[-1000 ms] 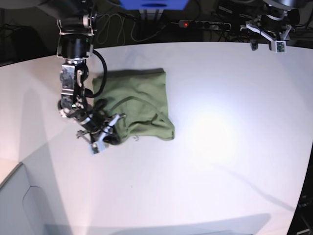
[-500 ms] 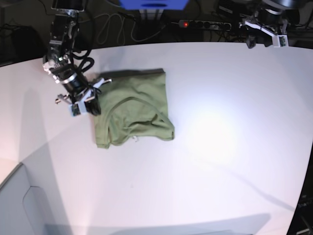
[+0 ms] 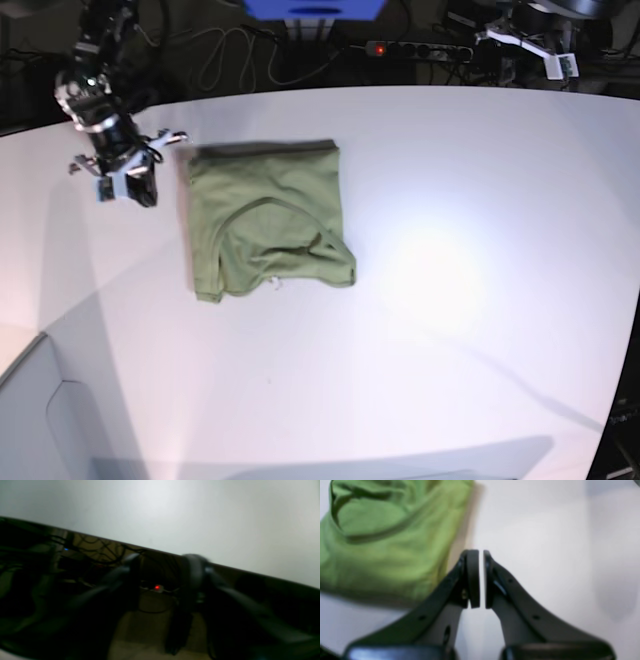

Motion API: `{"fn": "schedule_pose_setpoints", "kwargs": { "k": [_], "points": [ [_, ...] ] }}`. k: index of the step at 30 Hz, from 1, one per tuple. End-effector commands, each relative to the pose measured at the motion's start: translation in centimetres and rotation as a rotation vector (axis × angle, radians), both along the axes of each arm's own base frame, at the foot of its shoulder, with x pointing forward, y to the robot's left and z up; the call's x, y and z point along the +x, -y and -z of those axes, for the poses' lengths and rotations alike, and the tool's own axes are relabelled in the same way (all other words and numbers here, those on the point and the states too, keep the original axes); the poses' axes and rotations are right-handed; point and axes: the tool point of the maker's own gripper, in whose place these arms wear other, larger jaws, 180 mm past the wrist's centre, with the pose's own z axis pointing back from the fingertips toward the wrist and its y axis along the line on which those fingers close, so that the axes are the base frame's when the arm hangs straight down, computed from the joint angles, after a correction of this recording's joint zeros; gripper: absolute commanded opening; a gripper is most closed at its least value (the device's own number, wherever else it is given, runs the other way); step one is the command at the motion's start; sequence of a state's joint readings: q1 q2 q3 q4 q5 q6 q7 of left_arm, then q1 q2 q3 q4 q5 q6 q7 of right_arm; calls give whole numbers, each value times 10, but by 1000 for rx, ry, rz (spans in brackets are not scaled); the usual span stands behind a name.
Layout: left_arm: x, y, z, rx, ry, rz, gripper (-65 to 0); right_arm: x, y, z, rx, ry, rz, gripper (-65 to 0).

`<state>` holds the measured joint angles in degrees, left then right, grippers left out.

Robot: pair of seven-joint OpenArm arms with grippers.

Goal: Fold the T-shirt properly

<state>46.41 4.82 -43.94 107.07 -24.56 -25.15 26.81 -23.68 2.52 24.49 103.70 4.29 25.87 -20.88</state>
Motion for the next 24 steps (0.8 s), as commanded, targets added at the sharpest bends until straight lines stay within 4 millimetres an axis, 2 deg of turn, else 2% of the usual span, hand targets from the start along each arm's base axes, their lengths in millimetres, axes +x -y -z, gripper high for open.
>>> {"fn": "schedule_pose_setpoints", "kwargs": {
  "k": [1, 2, 10, 13, 16, 18, 22, 24],
  "points": [
    [-5, 1, -8, 7, 11, -2, -575, -8, 0, -10, 15, 25, -3, -650],
    [-10, 3, -8, 3, 0, -6, -650, -21, 2, -8, 16, 3, 3, -650],
    [-50, 11, 1, -22, -100, -39, -650, -119, -11, 2, 50, -174, 5, -650],
    [-70, 9, 23, -58, -158, -80, -650, -149, -21, 15, 87, -250, 9, -650],
    [-78, 7, 55, -66, -233, -73, -650, -179, -35, 47, 129, -376, -27, -650],
    [-80, 8, 80, -64, -295, -31, -650, -199, -43, 75, 143, -463, -63, -650],
    [-77, 11, 126, -90, -387, 21, -650, -225, -44, 127, 216, -552, -16, -650],
    [-78, 15, 147, -125, -419, 19, -650, -231, -46, 150, 261, -560, 31, -650]
  ]
}}
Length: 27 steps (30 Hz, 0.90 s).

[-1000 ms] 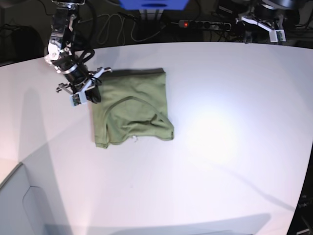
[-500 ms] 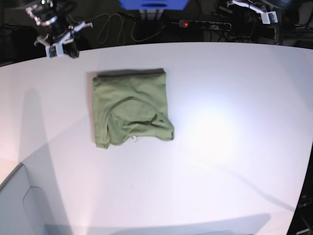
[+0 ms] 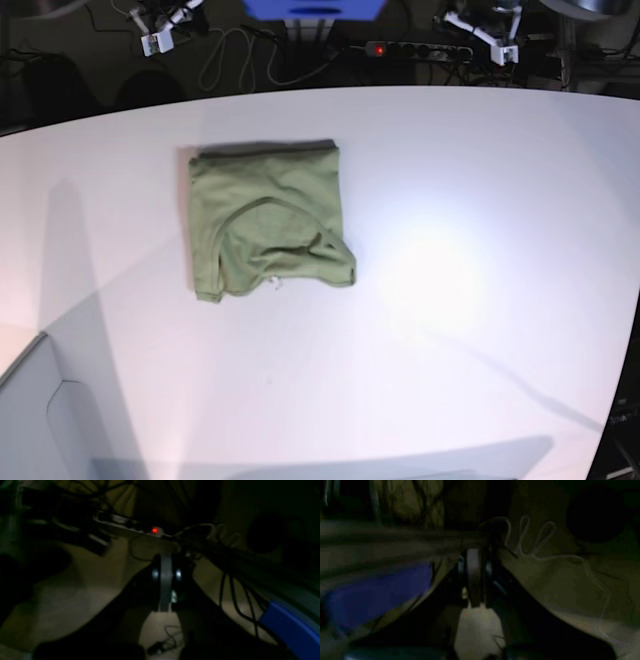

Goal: Fold the T-shirt properly

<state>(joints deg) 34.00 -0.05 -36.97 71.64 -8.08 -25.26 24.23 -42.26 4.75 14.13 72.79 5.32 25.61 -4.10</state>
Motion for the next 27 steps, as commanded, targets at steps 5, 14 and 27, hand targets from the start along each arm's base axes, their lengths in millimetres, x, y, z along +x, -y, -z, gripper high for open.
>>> {"fn": "schedule_pose_setpoints", "kwargs": {
  "k": [5, 14, 27],
  "points": [
    [-31, 19, 54, -71, -95, 40, -650, -31, -22, 48, 94, -58, 25, -650],
    [-52, 44, 106, -97, -133, 81, -650, -56, 22, 106, -378, -117, -56, -650],
    [-50, 60, 120, 18, -221, 198, -650, -55, 69, 101, -706, -126, -10, -650]
  ]
}}
